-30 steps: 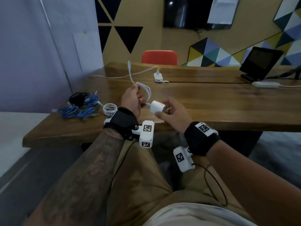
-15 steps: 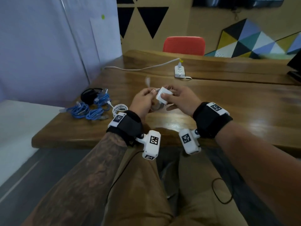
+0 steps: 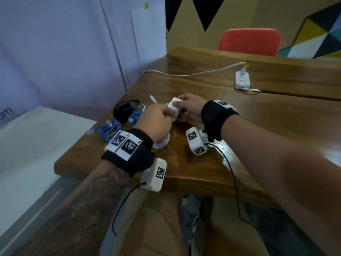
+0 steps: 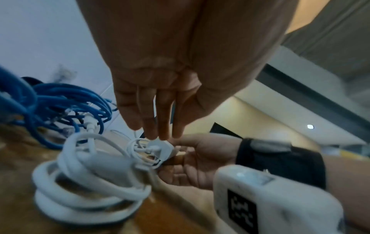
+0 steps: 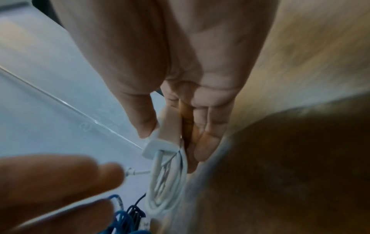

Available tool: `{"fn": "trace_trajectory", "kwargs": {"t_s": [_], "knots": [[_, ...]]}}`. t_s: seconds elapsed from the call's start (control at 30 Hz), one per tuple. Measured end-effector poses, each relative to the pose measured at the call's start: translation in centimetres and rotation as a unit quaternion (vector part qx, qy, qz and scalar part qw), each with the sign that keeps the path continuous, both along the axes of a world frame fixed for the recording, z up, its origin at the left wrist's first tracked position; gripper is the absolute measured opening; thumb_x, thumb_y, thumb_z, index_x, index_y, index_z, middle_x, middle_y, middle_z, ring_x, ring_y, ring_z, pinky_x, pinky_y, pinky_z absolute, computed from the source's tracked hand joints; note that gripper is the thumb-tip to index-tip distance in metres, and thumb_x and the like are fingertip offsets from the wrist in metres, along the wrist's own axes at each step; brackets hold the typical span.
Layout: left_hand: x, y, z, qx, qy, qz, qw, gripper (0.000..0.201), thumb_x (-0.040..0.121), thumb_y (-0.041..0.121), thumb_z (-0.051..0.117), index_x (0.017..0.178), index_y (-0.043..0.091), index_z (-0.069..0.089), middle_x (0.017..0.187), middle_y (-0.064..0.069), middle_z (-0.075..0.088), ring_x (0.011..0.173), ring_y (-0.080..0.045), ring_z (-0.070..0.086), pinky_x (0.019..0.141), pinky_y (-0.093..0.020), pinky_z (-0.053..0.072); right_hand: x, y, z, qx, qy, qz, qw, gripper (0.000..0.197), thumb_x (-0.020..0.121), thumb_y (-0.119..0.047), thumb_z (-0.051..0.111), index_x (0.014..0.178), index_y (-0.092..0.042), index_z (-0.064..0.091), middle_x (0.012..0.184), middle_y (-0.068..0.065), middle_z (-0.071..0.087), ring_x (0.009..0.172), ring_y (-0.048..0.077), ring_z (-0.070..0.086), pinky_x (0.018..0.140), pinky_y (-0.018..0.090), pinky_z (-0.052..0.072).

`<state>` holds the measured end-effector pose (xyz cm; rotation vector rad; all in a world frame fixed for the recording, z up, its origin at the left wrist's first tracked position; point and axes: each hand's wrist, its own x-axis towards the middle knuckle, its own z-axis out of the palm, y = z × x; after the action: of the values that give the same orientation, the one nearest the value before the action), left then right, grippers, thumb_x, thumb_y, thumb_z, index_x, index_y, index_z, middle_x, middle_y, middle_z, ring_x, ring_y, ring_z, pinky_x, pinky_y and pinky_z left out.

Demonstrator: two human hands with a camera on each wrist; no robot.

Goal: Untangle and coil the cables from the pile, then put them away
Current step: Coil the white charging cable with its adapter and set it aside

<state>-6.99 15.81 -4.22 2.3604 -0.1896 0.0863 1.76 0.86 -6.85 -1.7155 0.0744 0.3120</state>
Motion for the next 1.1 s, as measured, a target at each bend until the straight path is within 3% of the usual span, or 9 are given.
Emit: {"fn": "trace_trajectory", "kwargs": {"t_s": [0.07,0.13,0.23,0.33,0.53,0.67,0.77,0.93,1.1], "knots": [[1.0,-0.2,0.1,0.102,0.029,-0.049,0.993,0.025,0.09,0.009,0.047,0.094,0.014,0.071,0.098,-0.005,0.065,0.087,-0.019,0.06,0.076,-0.034,0.05,1.1,1.1,-0.1,-0.035,0.005,0.022,0.999,0.05,0.096,-0.024,0.066,0.139,-0.01,0.043,0.093,0.009,0.056,0.047,0.009,0.059,0.064,0.036,0.055],[1.9,-0.4,0.0,0.167,0.057,-0.067,0.982,0.017,0.089,0.013,0.047,0.078,0.015,0.06,0.085,-0.008,0.06,0.074,-0.018,0.055,0.062,-0.03,0.041,1.9,1.8,0.0,-0.117,-0.012,0.046,0.992,0.05,0.095,-0.032,0.066,0.138,-0.014,0.048,0.1,0.004,0.057,0.077,0.015,0.062,0.079,0.039,0.056],[2.8,-0.4,-0.5,0.197,0.089,-0.069,0.974,0.011,0.091,0.021,0.049,0.085,0.015,0.058,0.083,-0.003,0.053,0.078,-0.018,0.055,0.06,-0.029,0.037,2.5,1.6,0.4,-0.297,-0.05,0.081,0.95,0.054,0.093,-0.049,0.062,0.135,-0.015,0.055,0.116,0.004,0.055,0.107,0.025,0.058,0.088,0.04,0.054],[3.0,-0.3,-0.9,0.182,0.097,-0.074,0.976,0.021,0.091,0.023,0.05,0.092,0.01,0.066,0.094,-0.005,0.054,0.081,-0.018,0.057,0.067,-0.03,0.043,3.0,0.8,0.1,-0.323,-0.049,0.068,0.943,0.054,0.092,-0.053,0.062,0.126,-0.01,0.061,0.105,0.008,0.06,0.098,0.025,0.059,0.081,0.036,0.053],[2.5,0.6,-0.5,0.088,0.086,-0.056,0.991,0.02,0.089,0.022,0.052,0.083,0.011,0.068,0.082,-0.008,0.064,0.078,-0.022,0.062,0.068,-0.037,0.052,3.0,0.7,-0.2,-0.27,-0.037,0.033,0.962,0.053,0.092,-0.049,0.064,0.127,-0.009,0.061,0.102,0.006,0.063,0.089,0.017,0.06,0.065,0.026,0.052],[1.1,1.8,0.1,0.055,0.056,-0.049,0.996,0.024,0.091,0.024,0.053,0.1,0.015,0.073,0.1,-0.003,0.071,0.09,-0.015,0.065,0.085,-0.037,0.055,2.8,0.3,0.1,-0.293,-0.035,0.032,0.955,0.054,0.093,-0.051,0.062,0.129,-0.011,0.061,0.117,0.007,0.062,0.105,0.021,0.06,0.072,0.029,0.056],[-0.9,3.5,0.8,0.029,0.011,-0.043,0.999,0.019,0.094,0.025,0.054,0.1,0.024,0.072,0.098,0.008,0.069,0.091,-0.005,0.063,0.082,-0.026,0.052,2.1,0.0,0.5,-0.333,-0.052,0.041,0.94,0.054,0.093,-0.052,0.06,0.13,-0.013,0.061,0.127,0.008,0.061,0.114,0.025,0.057,0.085,0.035,0.055],[-6.8,9.3,0.2,-0.039,0.024,-0.016,0.999,0.016,0.094,0.024,0.059,0.083,0.025,0.07,0.079,0.005,0.072,0.074,-0.008,0.067,0.073,-0.03,0.055,-0.3,1.0,2.3,-0.342,-0.187,0.033,0.92,0.042,0.092,-0.047,0.065,0.12,-0.015,0.066,0.117,0.003,0.066,0.103,0.018,0.058,0.082,0.027,0.04],[-12.5,16.7,-4.6,-0.024,0.09,0.064,0.994,0.016,0.092,0.024,0.062,0.078,0.022,0.07,0.072,0.0,0.071,0.066,-0.014,0.066,0.069,-0.034,0.055,-5.7,7.3,3.5,-0.29,-0.322,0.111,0.894,0.019,0.092,-0.034,0.067,0.106,-0.021,0.066,0.103,-0.004,0.064,0.094,0.014,0.058,0.081,0.028,0.045]]}}
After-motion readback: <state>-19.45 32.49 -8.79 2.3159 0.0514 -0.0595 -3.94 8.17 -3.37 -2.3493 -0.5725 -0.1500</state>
